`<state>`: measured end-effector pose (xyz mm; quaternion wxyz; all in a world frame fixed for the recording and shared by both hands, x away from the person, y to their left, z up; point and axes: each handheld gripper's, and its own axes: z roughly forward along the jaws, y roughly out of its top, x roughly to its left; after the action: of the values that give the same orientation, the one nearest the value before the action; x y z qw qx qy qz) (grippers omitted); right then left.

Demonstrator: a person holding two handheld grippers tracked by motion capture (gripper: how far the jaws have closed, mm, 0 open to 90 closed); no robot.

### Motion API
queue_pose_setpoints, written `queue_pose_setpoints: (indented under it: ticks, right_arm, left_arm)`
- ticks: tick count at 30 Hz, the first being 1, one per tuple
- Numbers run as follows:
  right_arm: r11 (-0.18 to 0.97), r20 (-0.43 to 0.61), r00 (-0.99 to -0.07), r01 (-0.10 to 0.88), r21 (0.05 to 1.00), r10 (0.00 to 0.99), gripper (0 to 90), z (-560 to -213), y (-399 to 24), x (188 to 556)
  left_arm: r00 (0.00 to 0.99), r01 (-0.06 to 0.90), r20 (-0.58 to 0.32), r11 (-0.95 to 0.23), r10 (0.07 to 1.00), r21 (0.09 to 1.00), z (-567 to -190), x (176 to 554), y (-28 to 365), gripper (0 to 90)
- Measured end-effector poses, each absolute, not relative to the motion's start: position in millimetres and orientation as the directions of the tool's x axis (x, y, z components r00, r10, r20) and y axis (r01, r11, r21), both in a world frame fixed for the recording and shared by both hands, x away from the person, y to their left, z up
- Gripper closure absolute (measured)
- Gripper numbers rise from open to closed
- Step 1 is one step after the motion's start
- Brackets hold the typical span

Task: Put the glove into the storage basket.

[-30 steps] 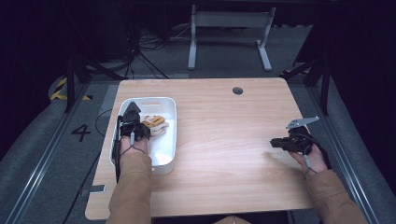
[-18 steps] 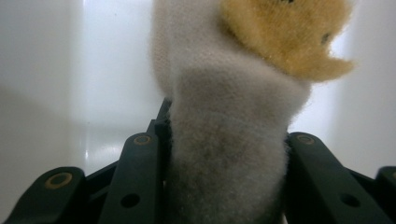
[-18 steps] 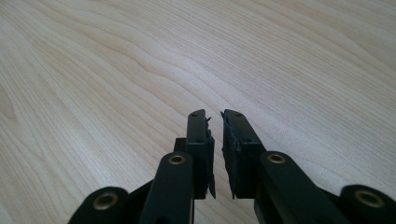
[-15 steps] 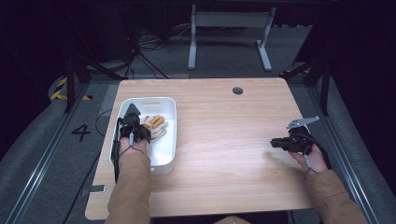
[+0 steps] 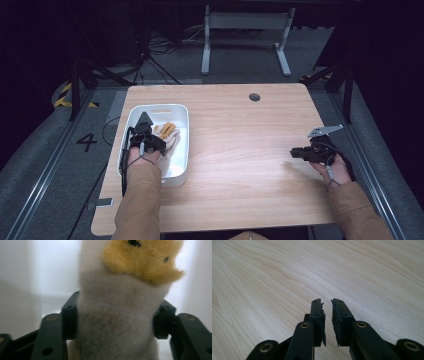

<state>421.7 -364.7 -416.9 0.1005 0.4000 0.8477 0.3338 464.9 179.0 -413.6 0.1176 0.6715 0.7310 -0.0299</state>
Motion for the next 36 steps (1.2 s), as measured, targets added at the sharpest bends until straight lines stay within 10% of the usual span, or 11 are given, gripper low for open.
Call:
queue_pose_setpoints:
  ticks: [11,36]
  right_arm:
    - [0.441,0.107,-0.654,0.612,0.656,0.749,77.2,-416,-367,422]
    - [0.439,0.108,-0.660,0.604,0.665,0.744,76.6,-414,-365,428]
  left_arm:
    - [0.000,0.992,-0.247,0.032,0.969,0.122,-409,464,168,0.0]
    - [0.113,0.915,-0.302,0.019,0.947,0.403,-368,452,175,0.0]
